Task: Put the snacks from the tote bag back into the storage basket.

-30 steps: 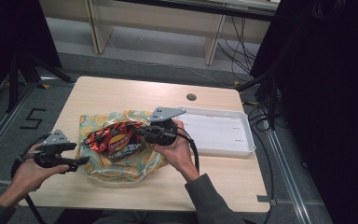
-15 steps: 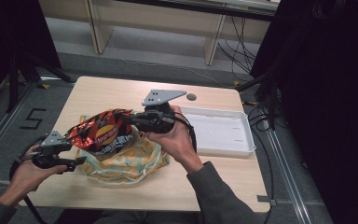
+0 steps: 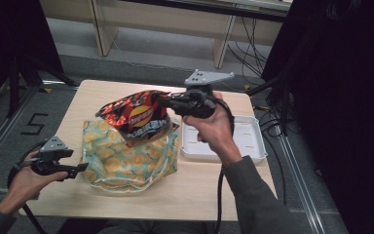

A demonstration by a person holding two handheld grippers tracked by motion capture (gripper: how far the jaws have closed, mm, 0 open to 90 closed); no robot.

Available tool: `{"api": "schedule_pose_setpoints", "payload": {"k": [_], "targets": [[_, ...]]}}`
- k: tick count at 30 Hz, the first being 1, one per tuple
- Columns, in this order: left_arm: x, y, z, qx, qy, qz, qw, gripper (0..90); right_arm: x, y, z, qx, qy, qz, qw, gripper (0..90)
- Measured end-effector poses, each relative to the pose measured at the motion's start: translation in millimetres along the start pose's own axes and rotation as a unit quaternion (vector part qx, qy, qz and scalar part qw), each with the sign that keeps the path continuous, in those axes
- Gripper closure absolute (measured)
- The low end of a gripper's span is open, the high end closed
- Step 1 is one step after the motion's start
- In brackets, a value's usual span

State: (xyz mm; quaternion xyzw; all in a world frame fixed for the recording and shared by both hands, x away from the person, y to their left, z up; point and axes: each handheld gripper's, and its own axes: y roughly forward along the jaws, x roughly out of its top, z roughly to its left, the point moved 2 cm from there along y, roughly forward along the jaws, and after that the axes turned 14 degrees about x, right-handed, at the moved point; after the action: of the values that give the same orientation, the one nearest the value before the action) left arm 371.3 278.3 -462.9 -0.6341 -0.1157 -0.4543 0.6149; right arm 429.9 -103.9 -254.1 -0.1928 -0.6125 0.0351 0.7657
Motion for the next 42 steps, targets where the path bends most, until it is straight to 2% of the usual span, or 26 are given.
{"api": "schedule_pose_setpoints", "payload": {"k": [1,4,5,6,7,9,11,13,15,16,17,18,19,20,23,25,27,28,31,33,34,36,37,38,42], "targets": [[-0.9,-1.4,1.6,0.000,0.006,0.006,1.0000,24.6,0.6,-5.1,-2.1,-0.007,0.004,-0.001,1.0000,90.0],[-4.0,-2.3,1.3,-0.003,0.001,0.005,1.0000,24.6,-1.0,-25.3,-14.9,-0.042,0.004,-0.003,0.9991,90.0],[-5.0,-2.1,1.8,-0.003,0.003,0.004,1.0000,24.6,-3.0,-30.3,-18.3,-0.052,0.014,-0.001,0.9985,90.0],[-6.0,-1.5,0.6,0.000,-0.003,-0.001,1.0000,24.5,-4.9,-33.3,-21.5,-0.059,0.016,-0.002,0.9981,90.0],[-6.7,-1.8,0.9,0.000,-0.001,0.001,1.0000,24.4,-7.3,-38.4,-25.9,-0.075,0.020,0.004,0.9970,90.0],[-8.2,-1.9,0.3,-0.001,-0.003,0.001,1.0000,24.3,-12.0,-47.6,-34.6,-0.091,0.021,0.004,0.9956,90.0],[-9.1,-1.6,0.3,0.000,-0.006,-0.001,1.0000,24.4,-17.2,-57.3,-41.4,-0.107,0.035,0.004,0.9937,90.0],[-9.5,-2.7,2.2,-0.002,-0.003,0.011,0.9999,24.0,-21.1,-64.6,-48.2,-0.121,0.030,0.002,0.9922,90.0],[-10.3,-2.9,2.2,0.000,-0.005,0.010,0.9999,23.5,-26.0,-71.6,-52.8,-0.125,0.047,0.003,0.9911,90.0],[-10.9,-2.7,1.5,0.003,-0.009,0.003,0.9999,23.5,-28.7,-76.5,-56.8,-0.133,0.045,0.005,0.9901,90.0],[-11.5,-2.6,1.4,0.001,-0.011,0.000,0.9999,23.3,-30.9,-80.5,-58.6,-0.136,0.052,0.005,0.9893,90.0],[-11.5,-3.6,2.0,0.000,-0.007,0.006,1.0000,23.3,-33.3,-83.6,-60.2,-0.141,0.057,0.003,0.9884,90.0],[-11.7,-3.6,1.2,0.000,-0.014,0.005,0.9999,23.3,-34.8,-86.3,-61.6,-0.144,0.060,0.001,0.9877,90.0],[-12.4,-4.6,2.6,-0.001,-0.003,0.011,0.9999,23.2,-37.5,-89.9,-64.1,-0.151,0.060,0.003,0.9867,90.0],[-12.5,-4.6,3.2,-0.001,-0.004,0.010,0.9999,23.0,-46.0,-98.5,-68.4,-0.162,0.077,0.005,0.9837,90.0],[-12.6,-3.5,2.7,0.003,-0.009,0.000,1.0000,22.8,-50.7,-102.5,-71.5,-0.167,0.073,0.010,0.9833,90.0],[-12.2,-4.3,3.2,0.000,-0.007,0.008,0.9999,22.8,-55.5,-106.0,-72.0,-0.172,0.080,0.011,0.9818,90.0],[-12.7,-3.2,2.6,0.002,-0.010,0.000,0.9999,22.7,-57.6,-107.0,-71.6,-0.173,0.087,0.007,0.9811,90.0],[-13.1,-2.6,3.3,0.004,-0.004,0.006,1.0000,22.5,-67.3,-110.3,-74.4,-0.174,0.095,0.009,0.9802,90.0],[-13.3,-2.5,2.7,0.003,-0.007,0.005,1.0000,22.4,-74.2,-110.2,-76.2,-0.173,0.104,0.007,0.9794,90.0],[-12.9,-3.3,3.6,0.000,-0.002,0.015,0.9999,22.4,-77.9,-109.7,-77.7,-0.173,0.108,0.004,0.9789,90.0],[-13.4,-2.4,2.8,0.001,-0.010,0.013,0.9999,22.4,-84.8,-109.7,-79.7,-0.170,0.122,0.009,0.9778,90.0],[-13.6,-1.7,3.2,0.001,-0.006,0.008,1.0000,22.4,-90.3,-108.9,-82.4,-0.172,0.127,0.010,0.9769,90.0],[-13.5,-2.3,3.5,0.004,-0.002,0.017,0.9998,22.4,-94.7,-108.3,-84.3,-0.173,0.133,0.011,0.9758,90.0],[-13.6,-2.3,4.0,0.000,-0.006,0.011,0.9999,22.4,-110.4,-109.8,-91.8,-0.183,0.150,0.018,0.9714,90.0]]}}
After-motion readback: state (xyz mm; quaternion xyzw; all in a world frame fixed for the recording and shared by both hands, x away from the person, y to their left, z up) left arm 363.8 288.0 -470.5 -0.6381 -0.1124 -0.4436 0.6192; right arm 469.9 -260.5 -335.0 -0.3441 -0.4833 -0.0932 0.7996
